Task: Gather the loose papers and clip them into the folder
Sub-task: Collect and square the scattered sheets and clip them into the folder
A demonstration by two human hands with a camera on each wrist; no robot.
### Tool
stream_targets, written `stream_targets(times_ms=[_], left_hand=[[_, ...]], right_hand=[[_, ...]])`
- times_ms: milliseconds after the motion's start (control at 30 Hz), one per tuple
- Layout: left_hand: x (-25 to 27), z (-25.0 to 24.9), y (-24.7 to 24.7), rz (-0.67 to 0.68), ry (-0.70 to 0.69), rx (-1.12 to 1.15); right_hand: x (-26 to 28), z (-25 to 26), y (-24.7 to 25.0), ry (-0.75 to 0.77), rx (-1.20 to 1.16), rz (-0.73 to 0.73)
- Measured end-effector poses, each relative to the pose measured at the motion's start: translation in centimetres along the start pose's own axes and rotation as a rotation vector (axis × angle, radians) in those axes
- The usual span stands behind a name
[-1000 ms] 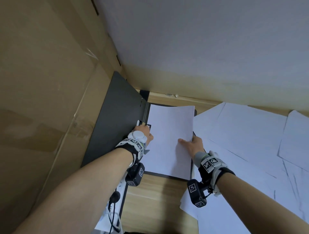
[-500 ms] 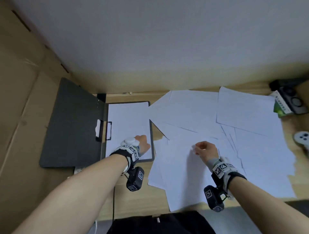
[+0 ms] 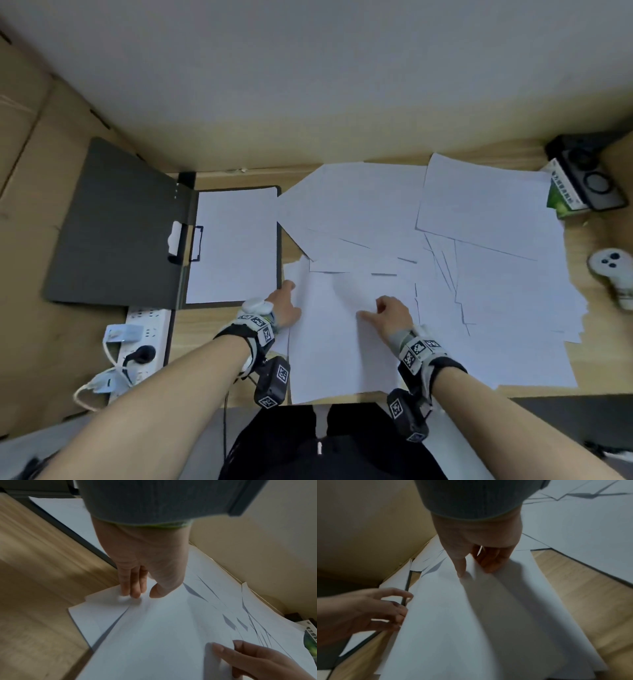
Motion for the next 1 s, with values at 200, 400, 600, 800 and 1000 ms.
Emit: stream_targets(times_ms=[200, 400, 600, 800, 1000], left_hand=[[0.1, -0.2, 0.2, 0.014, -0.013, -0.017], [-1.6, -2.1, 4.1, -0.096, -0.119, -0.015], [-3.9, -5.3, 8.0, -0.159, -0.212, 0.009], [-6.1, -7.6, 10.9, -0.22, -0.214, 0.013], [-9.3, -8.3, 12.1, -0.217, -0.211, 0.044]], right_hand=[[0.4, 0.8, 3.1, 0.1, 0.035, 0.025], [-0.4, 0.5, 7.8, 0.114, -0.086, 0.036], [-1.3, 2.0, 11.4, 0.059, -0.211, -0.035], [-3.8, 4.0, 14.7, 0.112, -0.229, -0.079], [-11.0, 7.0, 17.0, 0.157, -0.116, -0.035]])
Point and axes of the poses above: each hand's wrist, its own x-axis away from the middle knuckle, its own y-axis out of the back of the hand, z = x × y, the point moved 2 cm from there along -x, towards the middle knuckle, and after that the axes turned 10 degrees about z, right-handed, at the moved point
